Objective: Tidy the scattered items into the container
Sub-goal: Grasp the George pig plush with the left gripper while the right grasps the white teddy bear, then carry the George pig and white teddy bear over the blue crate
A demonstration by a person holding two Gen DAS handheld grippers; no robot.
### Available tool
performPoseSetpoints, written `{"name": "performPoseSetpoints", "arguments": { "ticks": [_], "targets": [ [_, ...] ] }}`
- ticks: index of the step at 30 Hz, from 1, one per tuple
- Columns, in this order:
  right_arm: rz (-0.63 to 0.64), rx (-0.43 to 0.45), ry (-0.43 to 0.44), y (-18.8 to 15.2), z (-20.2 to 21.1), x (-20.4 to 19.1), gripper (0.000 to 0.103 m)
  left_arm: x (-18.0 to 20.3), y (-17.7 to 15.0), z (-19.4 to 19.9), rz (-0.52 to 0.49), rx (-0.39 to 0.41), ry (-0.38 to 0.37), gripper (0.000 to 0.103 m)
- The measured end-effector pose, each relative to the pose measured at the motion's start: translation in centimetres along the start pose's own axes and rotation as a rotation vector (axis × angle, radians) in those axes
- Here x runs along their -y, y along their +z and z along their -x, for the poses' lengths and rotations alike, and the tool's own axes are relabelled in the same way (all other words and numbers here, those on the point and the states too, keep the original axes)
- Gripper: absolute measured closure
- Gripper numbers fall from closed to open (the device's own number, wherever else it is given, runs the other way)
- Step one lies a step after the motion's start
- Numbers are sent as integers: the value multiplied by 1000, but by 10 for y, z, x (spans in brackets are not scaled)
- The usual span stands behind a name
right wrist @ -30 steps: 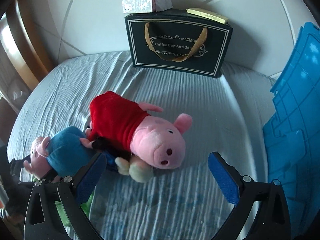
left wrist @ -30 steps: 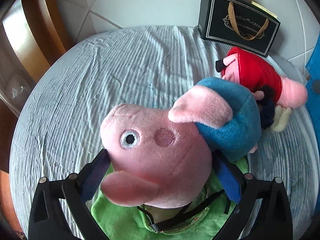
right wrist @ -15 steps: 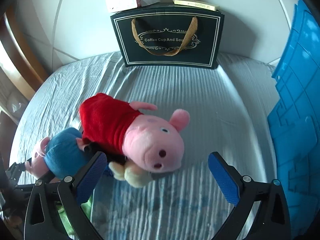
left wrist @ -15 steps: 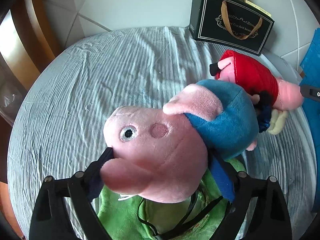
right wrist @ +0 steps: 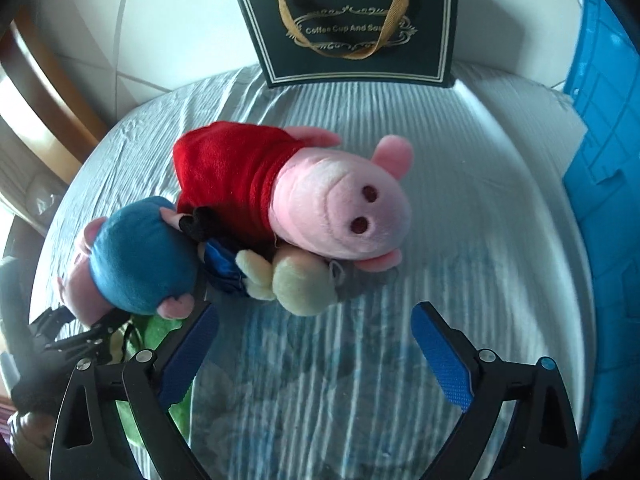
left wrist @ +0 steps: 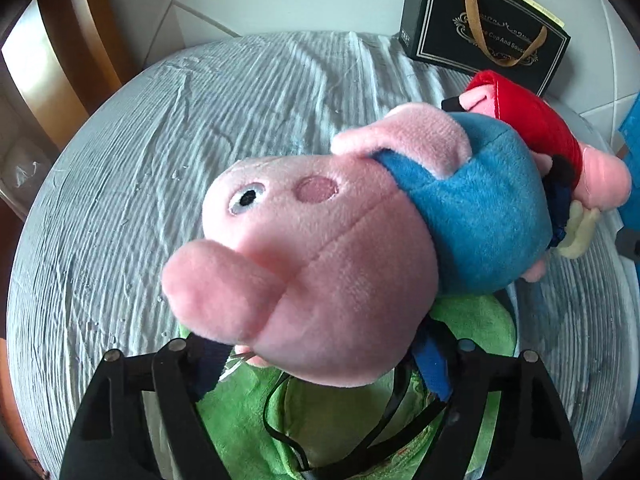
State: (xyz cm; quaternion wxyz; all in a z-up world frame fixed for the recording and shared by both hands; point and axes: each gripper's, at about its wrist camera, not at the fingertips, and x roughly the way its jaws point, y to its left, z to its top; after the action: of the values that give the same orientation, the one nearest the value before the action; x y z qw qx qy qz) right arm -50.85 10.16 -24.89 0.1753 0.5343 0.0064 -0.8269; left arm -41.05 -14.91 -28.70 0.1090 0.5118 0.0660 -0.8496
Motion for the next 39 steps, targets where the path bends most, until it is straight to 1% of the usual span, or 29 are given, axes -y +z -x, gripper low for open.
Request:
{"name": "performPoseSetpoints", "arguments": {
  "ticks": [2,4,6,7,8,9,10,12,13,14,16,20,26,31,35,39],
  "targets": [
    [4,7,3,1,-13,-3,5,1,2,3,-10,16,-1,23],
    [0,11,13,2,-26,-5,5,3,4,3,-28,13,18,21],
    [-7,10,21,3,-40,-4,5,2,6,1,-33,28,23,19],
    [-12,4,25,3,-47,-4,7,2,6,0,-30,46,17,20],
    [-17,-2,37,3,-52,-4,24,0,6,0,-21,75,4,28],
    [-25,-3,66,3,-55,-4,36,-1,8,-1,-10,90,-3,35],
    [-30,0,82,2,-55,-6,40,-2,9,-1,3,92,-7,37],
    [0,20,35,1,-49,-15,44,-4,9,1,17,101,-17,41],
    [9,27,24,1,-45,-18,51,-5,8,4,14,106,-15,41],
    [13,33,21,0,-39,-20,57,-5,7,8,10,110,-13,42],
    [15,43,20,-1,-28,-20,62,-6,5,19,5,127,-10,43],
    [18,80,10,-5,1,-22,64,-10,1,53,4,187,4,43],
    [48,202,2,-11,63,-37,64,-11,1,110,9,287,12,45],
    [68,295,-3,-19,116,-47,64,-3,-4,143,3,336,-3,47],
    [79,340,-14,-32,150,-53,64,2,-14,172,-4,379,-15,48],
    [77,380,-23,-46,176,-57,64,6,-21,198,-21,424,-19,48]
  ]
}}
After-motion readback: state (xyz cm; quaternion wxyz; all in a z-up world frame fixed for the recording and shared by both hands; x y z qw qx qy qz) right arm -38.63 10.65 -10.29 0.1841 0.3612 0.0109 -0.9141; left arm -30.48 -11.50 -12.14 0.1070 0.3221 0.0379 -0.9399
